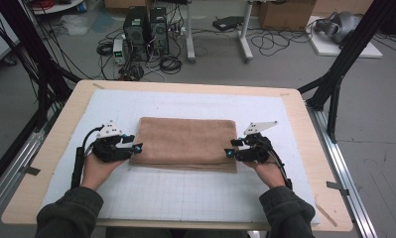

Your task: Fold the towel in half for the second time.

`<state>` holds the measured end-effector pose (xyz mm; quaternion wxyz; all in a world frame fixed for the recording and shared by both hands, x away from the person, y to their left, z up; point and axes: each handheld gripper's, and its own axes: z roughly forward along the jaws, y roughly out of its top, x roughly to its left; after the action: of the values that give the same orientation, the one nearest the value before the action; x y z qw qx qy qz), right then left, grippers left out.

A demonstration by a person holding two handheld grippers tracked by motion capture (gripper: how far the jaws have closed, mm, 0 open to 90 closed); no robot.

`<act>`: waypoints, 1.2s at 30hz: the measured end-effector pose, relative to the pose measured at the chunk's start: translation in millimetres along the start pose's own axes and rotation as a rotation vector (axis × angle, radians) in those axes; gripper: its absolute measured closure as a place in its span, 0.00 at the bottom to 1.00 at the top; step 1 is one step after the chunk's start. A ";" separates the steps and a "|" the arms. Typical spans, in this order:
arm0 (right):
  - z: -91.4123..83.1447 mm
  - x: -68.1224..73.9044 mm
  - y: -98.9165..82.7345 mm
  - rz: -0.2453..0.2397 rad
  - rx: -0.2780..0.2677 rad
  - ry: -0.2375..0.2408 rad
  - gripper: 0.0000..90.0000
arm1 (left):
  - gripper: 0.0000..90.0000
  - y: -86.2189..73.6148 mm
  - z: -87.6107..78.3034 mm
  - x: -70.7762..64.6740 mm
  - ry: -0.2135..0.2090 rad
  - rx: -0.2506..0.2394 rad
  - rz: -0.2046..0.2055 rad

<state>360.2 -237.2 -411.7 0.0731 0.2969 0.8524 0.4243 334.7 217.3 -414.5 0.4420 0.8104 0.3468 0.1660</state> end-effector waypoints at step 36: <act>12.7 23.0 -29.2 0.031 0.017 0.068 0.77 | 0.79 -30.6 3.3 0.5 0.024 0.034 -0.001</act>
<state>333.3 -229.0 -439.1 0.0349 0.2958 0.8533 0.4279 324.2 226.9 -441.7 0.4239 0.8157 0.3553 0.1696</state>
